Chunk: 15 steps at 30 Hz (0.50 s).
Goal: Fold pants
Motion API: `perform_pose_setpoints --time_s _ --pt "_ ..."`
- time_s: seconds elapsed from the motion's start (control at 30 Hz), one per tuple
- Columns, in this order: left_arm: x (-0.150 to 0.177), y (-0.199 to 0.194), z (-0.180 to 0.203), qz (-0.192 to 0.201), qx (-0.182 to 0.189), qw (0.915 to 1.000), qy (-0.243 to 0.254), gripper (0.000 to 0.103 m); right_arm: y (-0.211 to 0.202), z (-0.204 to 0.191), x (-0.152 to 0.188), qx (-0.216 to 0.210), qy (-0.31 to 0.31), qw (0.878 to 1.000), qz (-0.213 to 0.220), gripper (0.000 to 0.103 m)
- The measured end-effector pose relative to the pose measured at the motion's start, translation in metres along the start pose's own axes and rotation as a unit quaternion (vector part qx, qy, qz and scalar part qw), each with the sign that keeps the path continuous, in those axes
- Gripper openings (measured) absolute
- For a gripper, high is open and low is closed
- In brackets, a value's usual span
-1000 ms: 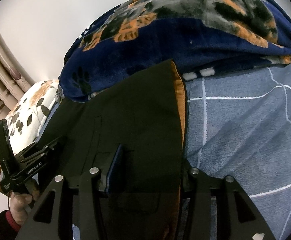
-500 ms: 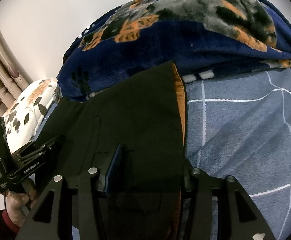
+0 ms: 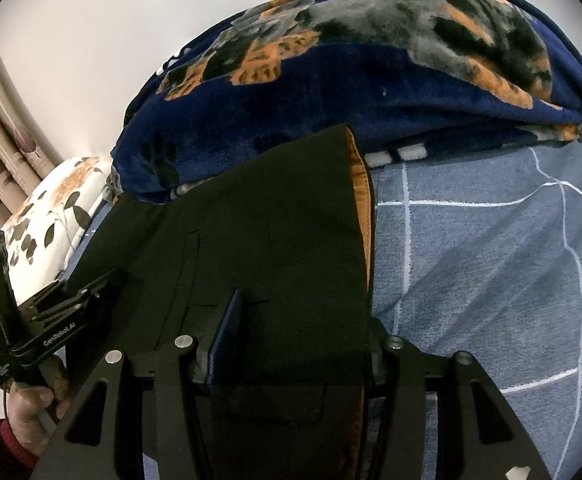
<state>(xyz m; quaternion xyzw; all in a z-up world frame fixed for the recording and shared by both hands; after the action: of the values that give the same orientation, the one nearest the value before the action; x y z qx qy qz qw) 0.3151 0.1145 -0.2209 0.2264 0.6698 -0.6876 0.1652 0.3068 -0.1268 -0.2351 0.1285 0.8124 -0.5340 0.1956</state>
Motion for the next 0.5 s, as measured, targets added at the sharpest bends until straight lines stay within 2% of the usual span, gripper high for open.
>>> perform_pose_setpoints --time_s 0.5 --pt "0.0000 0.0001 -0.0003 0.000 -0.001 1.0000 0.000 0.055 0.0009 -0.0017 0.0015 0.014 -0.006 1.000 0.002 0.050"
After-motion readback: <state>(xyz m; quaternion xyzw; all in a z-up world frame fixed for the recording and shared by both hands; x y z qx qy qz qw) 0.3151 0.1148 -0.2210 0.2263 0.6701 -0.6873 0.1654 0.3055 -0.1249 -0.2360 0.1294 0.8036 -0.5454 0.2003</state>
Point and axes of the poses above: each gripper's, at about its wrist camera, not at the fingertips, and y roughly the way its jaws point, z to its right, x to its underside, the point moved 3 cm from there along y, roughly the way its jaws point, and after that the axes turned 13 degrees about -z, right-handed, at the moved point
